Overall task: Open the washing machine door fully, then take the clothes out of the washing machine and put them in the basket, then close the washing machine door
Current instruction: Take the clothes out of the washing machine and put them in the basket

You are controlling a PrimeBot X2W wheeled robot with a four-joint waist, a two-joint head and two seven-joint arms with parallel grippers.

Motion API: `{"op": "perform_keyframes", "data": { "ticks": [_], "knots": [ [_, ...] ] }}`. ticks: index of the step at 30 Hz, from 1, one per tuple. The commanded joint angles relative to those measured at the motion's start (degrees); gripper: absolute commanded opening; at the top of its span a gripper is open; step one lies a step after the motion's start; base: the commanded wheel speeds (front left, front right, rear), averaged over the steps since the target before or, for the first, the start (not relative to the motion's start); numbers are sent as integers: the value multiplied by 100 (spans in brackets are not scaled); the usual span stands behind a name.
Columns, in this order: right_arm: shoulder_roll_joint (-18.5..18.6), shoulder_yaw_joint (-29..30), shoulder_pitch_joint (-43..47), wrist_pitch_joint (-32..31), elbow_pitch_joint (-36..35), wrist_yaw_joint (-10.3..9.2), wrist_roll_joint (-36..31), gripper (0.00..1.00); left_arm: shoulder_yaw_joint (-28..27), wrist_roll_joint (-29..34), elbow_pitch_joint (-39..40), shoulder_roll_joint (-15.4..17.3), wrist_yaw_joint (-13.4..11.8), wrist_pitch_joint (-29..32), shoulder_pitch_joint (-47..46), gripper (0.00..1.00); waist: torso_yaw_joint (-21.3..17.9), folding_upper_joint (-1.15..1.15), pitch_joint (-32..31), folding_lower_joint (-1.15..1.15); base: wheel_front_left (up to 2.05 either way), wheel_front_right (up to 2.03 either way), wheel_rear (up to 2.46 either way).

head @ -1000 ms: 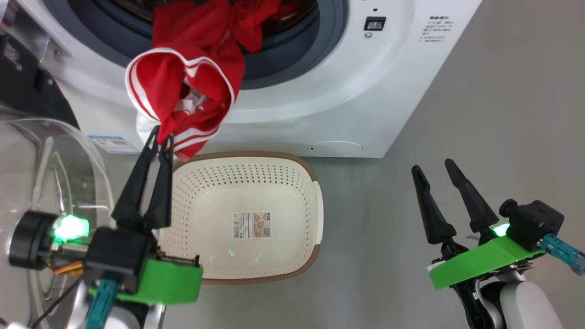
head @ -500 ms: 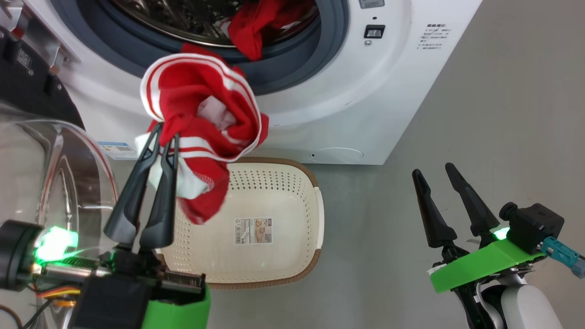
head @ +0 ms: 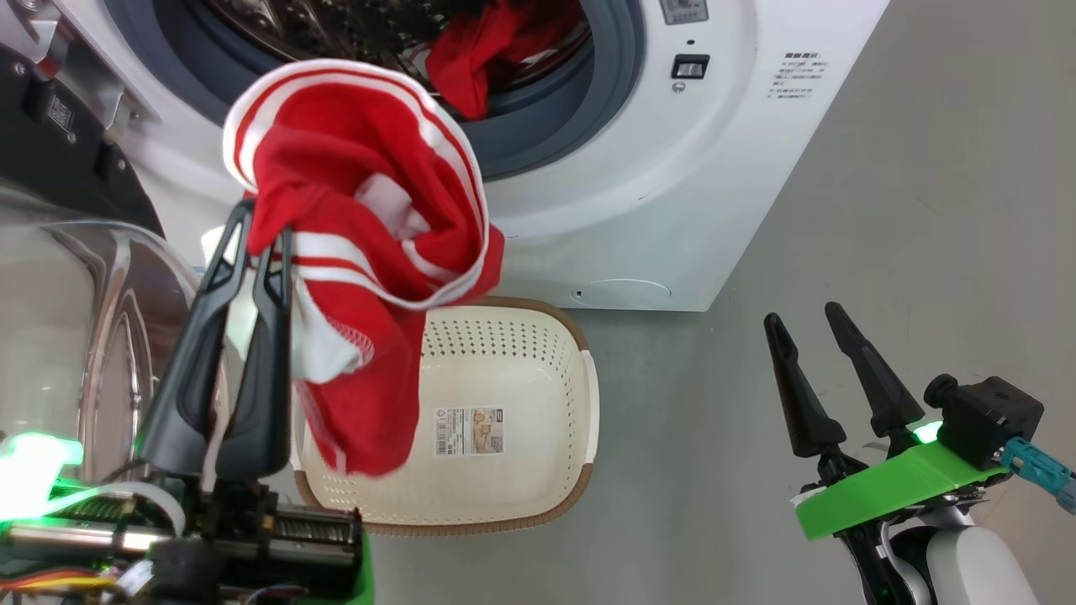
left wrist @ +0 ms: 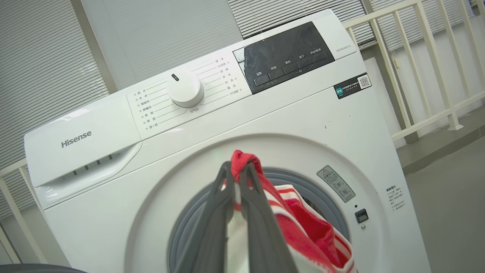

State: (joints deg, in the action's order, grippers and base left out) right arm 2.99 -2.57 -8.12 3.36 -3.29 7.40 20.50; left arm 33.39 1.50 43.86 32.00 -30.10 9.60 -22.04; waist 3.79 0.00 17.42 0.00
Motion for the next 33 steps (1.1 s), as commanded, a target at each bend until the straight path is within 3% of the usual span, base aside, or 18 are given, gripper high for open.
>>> {"op": "perform_keyframes", "data": {
  "ticks": [1, 10, 24, 33],
  "knots": [
    [-12, -114, 58, -4, -181, 9, -48, 100, -280, 95, 228, 203, -60, 51, -283, 0, 6, 0, -6, 0, 0, 0, 0],
    [-12, -135, 26, -20, -209, 9, -43, 100, -206, -67, 75, 101, -64, 112, -208, 0, -60, 0, 66, 0, 0, 0, 0],
    [-12, -129, -74, -9, -229, 9, -68, 100, -83, -980, -1216, -203, -81, -657, 408, 0, -181, 0, 365, 0, 0, 0, 0],
    [-12, -129, -142, -37, -246, 9, -96, 100, 22, -1409, -1973, -396, 129, -1065, 528, 0, -192, 0, 483, 0, 0, 0, 0]
  ]
}}
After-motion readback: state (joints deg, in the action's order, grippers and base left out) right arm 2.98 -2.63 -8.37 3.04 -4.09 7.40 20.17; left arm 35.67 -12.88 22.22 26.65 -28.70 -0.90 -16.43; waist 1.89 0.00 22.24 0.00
